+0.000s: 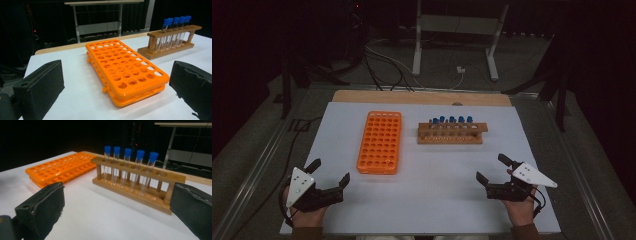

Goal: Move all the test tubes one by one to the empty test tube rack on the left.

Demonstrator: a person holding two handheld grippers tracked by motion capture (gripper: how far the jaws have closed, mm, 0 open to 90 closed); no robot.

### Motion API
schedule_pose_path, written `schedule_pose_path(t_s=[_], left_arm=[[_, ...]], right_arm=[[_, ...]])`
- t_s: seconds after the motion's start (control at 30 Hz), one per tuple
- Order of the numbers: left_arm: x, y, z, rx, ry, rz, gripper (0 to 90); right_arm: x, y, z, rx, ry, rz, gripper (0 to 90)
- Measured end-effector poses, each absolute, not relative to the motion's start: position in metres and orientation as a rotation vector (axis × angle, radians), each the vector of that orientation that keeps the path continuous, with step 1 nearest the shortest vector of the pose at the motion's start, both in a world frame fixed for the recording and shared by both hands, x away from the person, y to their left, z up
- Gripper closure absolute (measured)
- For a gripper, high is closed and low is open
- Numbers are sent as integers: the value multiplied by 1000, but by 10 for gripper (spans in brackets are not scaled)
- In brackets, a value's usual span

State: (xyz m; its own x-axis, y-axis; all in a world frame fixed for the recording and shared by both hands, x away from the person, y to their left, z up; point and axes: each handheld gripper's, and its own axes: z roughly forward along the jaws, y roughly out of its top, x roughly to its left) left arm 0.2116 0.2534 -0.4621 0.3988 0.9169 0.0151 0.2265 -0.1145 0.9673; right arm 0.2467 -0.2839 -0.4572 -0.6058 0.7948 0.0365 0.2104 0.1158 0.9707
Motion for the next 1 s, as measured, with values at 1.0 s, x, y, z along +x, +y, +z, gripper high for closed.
schedule_pose_path(t_s=[1.0], left_arm=[[214,255,-465,1596,1052,817,5]], right_arm=[[322,-272,-427,1038,1869,1536,0]])
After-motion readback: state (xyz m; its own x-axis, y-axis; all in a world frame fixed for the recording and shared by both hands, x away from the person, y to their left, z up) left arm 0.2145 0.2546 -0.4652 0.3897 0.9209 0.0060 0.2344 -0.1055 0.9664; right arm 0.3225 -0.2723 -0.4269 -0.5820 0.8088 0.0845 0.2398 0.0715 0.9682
